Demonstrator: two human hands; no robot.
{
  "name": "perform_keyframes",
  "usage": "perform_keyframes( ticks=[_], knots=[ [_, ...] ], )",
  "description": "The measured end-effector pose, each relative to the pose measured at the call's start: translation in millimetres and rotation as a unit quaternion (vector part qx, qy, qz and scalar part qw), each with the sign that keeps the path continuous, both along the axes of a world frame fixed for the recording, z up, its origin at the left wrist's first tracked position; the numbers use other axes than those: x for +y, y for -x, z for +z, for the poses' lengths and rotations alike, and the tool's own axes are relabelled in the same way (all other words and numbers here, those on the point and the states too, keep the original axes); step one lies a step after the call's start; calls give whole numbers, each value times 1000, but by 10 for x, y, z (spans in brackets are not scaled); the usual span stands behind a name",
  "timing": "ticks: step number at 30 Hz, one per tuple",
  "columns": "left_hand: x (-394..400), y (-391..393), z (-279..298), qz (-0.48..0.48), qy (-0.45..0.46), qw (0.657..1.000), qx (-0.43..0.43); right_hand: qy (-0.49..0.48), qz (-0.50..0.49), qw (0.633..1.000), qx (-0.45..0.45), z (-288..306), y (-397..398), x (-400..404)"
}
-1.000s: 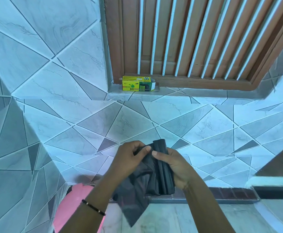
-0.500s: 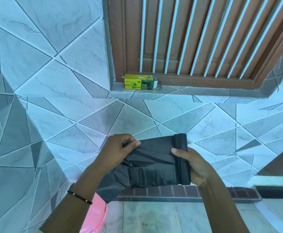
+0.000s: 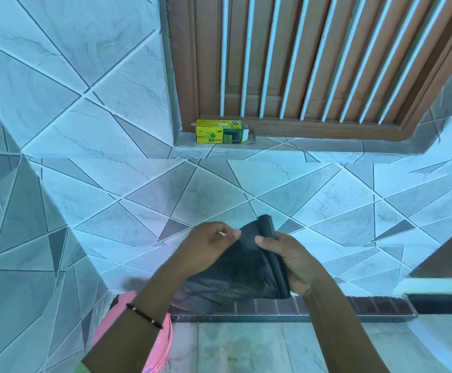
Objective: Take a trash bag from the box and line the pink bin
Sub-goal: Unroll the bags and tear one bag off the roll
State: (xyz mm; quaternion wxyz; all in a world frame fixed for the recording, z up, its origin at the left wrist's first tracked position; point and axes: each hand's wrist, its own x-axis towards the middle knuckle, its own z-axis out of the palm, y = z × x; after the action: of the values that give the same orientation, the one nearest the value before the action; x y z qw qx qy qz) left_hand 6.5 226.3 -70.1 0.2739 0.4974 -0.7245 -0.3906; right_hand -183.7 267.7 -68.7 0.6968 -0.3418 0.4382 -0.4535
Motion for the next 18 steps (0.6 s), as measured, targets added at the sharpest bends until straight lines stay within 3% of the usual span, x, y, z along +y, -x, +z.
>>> perform_keyframes(
  ticks=[6, 18],
  knots=[
    [12, 105, -35, 35, 37, 998, 34, -18, 12, 1000, -23, -25, -57, -25],
    [-115, -203, 115, 47, 95, 994, -12, 18, -5, 999, -32, 12, 220, -9]
  ],
)
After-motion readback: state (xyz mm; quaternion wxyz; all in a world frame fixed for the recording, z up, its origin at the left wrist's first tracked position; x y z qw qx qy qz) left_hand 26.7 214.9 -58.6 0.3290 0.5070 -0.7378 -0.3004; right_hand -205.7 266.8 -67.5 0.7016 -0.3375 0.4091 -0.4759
